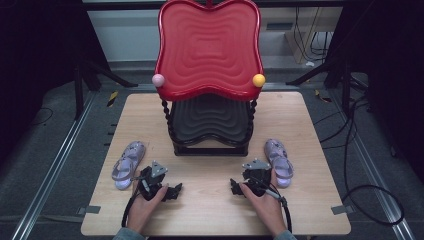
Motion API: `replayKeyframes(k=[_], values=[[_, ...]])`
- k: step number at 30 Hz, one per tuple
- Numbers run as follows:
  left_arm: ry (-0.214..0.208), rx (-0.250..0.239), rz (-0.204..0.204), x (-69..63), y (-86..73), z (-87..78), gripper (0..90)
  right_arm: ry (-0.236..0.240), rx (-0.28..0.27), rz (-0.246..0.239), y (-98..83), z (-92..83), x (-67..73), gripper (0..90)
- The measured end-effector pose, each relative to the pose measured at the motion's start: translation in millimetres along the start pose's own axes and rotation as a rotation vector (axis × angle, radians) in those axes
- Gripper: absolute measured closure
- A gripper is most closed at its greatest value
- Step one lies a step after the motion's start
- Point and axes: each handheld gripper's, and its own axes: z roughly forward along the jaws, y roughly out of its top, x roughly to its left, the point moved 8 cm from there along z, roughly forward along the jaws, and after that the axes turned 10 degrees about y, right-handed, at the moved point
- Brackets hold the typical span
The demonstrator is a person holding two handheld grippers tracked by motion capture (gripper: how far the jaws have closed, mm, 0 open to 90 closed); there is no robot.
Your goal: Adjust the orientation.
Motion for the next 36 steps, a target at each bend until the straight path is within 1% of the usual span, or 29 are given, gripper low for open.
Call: replayKeyframes(k=[2,3,4,5,7,8,9,10,11,13,14,15,17,20,21,23,24,25,26,29,34,36], values=[[-0.002,0.012,0.003,0.7,3.0,-4.6,4.0,0.001,0.000,0.000,0.0,0.0,0.0,0.7],[0.002,0.013,0.014,1.9,5.9,-8.3,3.1,0.001,0.000,0.000,0.0,0.0,0.0,0.7],[0.002,0.013,0.014,1.9,5.9,-8.3,3.2,0.001,0.000,0.000,0.0,0.0,0.0,0.7],[0.016,0.014,0.025,5.9,14.0,-18.1,3.5,0.001,0.000,-0.001,0.0,0.0,0.0,0.7],[0.023,0.025,0.029,11.8,24.6,-30.4,3.2,0.001,0.000,-0.001,0.0,0.0,0.0,0.7],[0.023,0.025,0.029,11.8,24.6,-30.4,3.2,0.001,0.000,-0.001,0.0,0.0,0.0,0.7],[0.036,0.022,0.041,18.9,34.2,-40.8,3.2,0.001,0.000,-0.001,0.0,0.1,0.0,0.7],[0.036,0.022,0.041,18.9,34.2,-40.8,3.1,0.001,0.000,-0.001,0.0,0.1,0.0,0.7],[0.054,0.023,0.039,27.0,41.6,-49.0,3.2,0.002,0.001,-0.002,0.0,0.0,0.0,0.7],[0.059,0.041,0.040,36.5,47.2,-57.0,3.5,0.005,0.004,-0.006,0.0,-0.1,-0.2,0.7],[0.059,0.041,0.040,36.5,47.2,-57.0,4.1,0.005,0.004,-0.006,0.0,-0.1,-0.2,0.7],[0.074,0.047,0.031,47.6,52.6,-65.2,4.9,0.009,0.004,-0.008,0.0,0.0,-0.3,0.8],[0.091,0.050,0.023,59.9,57.1,-73.9,5.2,0.011,0.005,-0.014,-0.1,-0.1,-0.6,0.8],[0.120,0.056,0.018,75.7,58.7,-81.8,6.2,0.011,0.005,-0.014,-0.1,-0.1,-0.6,0.7],[0.131,0.062,0.009,83.3,57.8,-84.2,6.5,0.011,0.005,-0.014,-0.1,-0.1,-0.6,0.7],[0.138,0.072,-0.002,93.7,55.3,-88.0,7.4,0.011,0.004,-0.013,-0.1,-0.1,-0.6,0.7],[0.138,0.072,-0.002,93.7,55.3,-88.0,7.9,0.011,0.005,-0.014,-0.1,-0.1,-0.6,0.8],[0.144,0.074,-0.007,98.6,54.1,-89.9,7.9,0.011,0.005,-0.014,-0.1,-0.1,-0.6,0.8],[0.155,0.075,-0.019,106.9,52.2,-93.1,8.1,0.011,0.004,-0.014,-0.1,-0.1,-0.6,0.8],[0.165,0.075,-0.052,120.2,48.6,-98.6,9.2,0.011,0.005,-0.014,-0.1,-0.1,-0.6,0.7],[0.193,0.110,-0.060,137.1,39.7,-102.3,11.7,0.011,0.004,-0.014,-0.1,-0.1,-0.6,0.8],[0.193,0.119,-0.061,139.6,37.8,-103.4,14.3,0.011,0.005,-0.013,-0.2,-0.2,-0.6,0.7]])
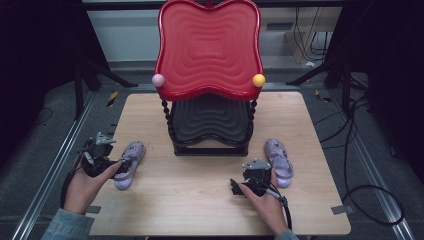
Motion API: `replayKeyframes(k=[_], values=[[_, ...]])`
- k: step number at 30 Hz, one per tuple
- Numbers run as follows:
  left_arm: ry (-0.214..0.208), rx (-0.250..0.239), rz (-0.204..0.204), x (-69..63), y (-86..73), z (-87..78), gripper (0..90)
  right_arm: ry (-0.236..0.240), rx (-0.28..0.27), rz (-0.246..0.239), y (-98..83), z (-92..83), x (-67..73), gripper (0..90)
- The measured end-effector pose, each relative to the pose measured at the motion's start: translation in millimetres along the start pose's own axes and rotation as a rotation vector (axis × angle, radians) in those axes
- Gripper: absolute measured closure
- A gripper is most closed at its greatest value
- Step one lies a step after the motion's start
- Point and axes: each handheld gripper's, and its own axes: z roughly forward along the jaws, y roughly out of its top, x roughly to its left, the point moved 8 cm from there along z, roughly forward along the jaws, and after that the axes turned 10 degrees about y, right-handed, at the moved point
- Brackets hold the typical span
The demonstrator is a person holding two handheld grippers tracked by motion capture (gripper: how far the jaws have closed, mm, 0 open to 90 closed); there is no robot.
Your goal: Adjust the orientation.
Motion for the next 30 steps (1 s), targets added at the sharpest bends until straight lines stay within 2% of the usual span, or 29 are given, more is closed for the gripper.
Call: replayKeyframes(k=[2,3,6,9,12,13,15,24,30], values=[[0.005,0.018,0.005,5.3,-2.7,-0.6,15.8,0.001,0.000,-0.001,-0.1,-0.1,0.0,0.7],[0.016,0.034,0.004,13.5,-5.3,-1.3,17.4,0.002,0.000,-0.002,-0.1,-0.1,-0.1,0.8],[0.013,0.051,-0.005,20.2,-8.8,-0.3,19.7,0.002,0.000,-0.002,-0.1,-0.1,-0.1,0.7],[0.011,0.088,-0.016,29.9,-18.4,6.3,26.5,0.002,0.000,-0.002,-0.1,-0.1,0.0,0.8],[-0.002,0.106,-0.017,31.2,-23.5,10.8,32.0,0.002,0.000,-0.002,-0.1,-0.1,0.0,0.8],[-0.020,0.135,-0.012,29.8,-28.8,15.9,35.6,0.002,0.000,-0.002,-0.1,-0.1,0.0,0.7],[-0.029,0.150,0.001,28.2,-32.5,20.3,44.2,0.002,0.000,-0.002,-0.1,-0.1,0.0,0.7],[-0.051,0.225,0.005,24.9,-38.8,43.1,47.0,0.004,0.000,-0.002,-0.1,-0.1,0.0,0.7],[-0.076,0.279,0.006,24.7,-44.4,55.6,57.8,0.005,0.000,-0.004,-0.1,-0.1,0.0,0.8]])
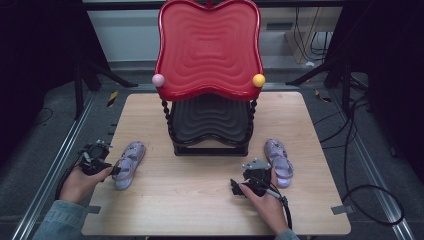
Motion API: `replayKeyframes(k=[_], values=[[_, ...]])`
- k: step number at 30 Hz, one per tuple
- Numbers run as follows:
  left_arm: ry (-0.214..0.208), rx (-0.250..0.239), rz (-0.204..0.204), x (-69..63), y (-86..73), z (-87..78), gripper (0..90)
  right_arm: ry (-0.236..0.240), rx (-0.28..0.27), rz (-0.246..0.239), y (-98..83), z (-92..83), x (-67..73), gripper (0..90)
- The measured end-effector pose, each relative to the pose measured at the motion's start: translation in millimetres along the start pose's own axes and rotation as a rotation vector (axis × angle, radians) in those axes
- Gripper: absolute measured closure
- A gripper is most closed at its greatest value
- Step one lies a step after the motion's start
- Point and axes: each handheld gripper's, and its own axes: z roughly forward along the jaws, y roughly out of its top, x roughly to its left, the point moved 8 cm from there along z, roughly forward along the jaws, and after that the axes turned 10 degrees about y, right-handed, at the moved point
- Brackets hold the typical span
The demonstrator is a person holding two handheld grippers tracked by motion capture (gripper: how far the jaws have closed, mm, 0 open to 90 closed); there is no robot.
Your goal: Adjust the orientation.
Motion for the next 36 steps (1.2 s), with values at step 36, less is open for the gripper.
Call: replayKeyframes(k=[36], values=[[-0.177,-0.117,0.289,-129.0,30.7,-29.6,81.9,0.001,0.000,0.000,0.0,0.0,0.2,0.8]])
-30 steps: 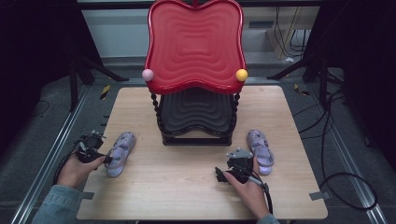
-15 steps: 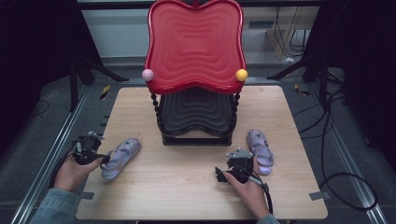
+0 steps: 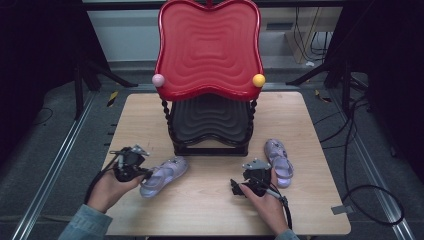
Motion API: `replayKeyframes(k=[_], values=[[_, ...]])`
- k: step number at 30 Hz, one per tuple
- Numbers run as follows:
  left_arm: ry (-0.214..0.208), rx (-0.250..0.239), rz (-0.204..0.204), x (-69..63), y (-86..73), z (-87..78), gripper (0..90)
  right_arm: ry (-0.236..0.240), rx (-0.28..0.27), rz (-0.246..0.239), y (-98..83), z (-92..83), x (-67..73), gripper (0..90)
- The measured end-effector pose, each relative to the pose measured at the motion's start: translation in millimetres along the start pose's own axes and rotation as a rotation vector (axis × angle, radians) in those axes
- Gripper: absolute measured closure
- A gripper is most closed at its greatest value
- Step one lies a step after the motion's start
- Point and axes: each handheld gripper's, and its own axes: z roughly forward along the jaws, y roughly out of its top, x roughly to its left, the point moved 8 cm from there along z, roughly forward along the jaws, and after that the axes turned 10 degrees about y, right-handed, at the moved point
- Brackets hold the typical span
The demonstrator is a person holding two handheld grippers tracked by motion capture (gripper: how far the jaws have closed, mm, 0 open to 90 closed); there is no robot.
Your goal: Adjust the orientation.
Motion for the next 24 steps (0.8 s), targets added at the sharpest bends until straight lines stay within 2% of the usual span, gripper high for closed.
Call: replayKeyframes(k=[1,2,3,5,7,10,15,17,22,24], values=[[-0.013,0.005,0.017,-11.4,5.8,8.6,81.9,0.000,0.000,0.000,0.0,0.0,0.0,0.8],[-0.013,0.005,0.017,-11.4,5.8,8.6,81.9,0.000,0.000,0.000,0.0,0.0,0.0,0.8],[-0.018,0.012,0.030,-18.7,7.5,14.2,81.9,0.001,0.000,-0.001,0.0,0.0,0.0,0.8],[-0.005,0.011,0.035,-20.5,6.3,15.4,81.9,0.002,0.001,0.001,-0.2,-0.1,0.2,0.8],[-0.012,0.012,0.035,-20.9,3.5,15.2,81.9,0.000,0.001,-0.002,-0.2,-0.1,0.0,0.8],[-0.010,0.044,0.060,-23.8,-5.1,20.2,81.8,0.000,0.001,0.000,-0.3,-0.1,0.1,0.8],[-0.011,0.030,0.037,-25.0,-8.5,20.6,80.6,0.000,0.001,-0.002,-0.3,-0.1,0.0,0.8],[-0.012,0.033,0.039,-25.5,-8.6,17.6,76.6,0.001,0.001,0.000,-0.2,-0.1,0.2,0.8],[0.030,-0.025,0.033,-28.7,-1.0,-5.0,56.5,0.000,0.001,-0.001,-0.2,-0.1,0.1,0.8],[0.034,-0.029,0.039,-30.5,-0.3,-9.8,50.5,0.000,0.001,-0.002,-0.2,-0.1,0.0,0.8]])
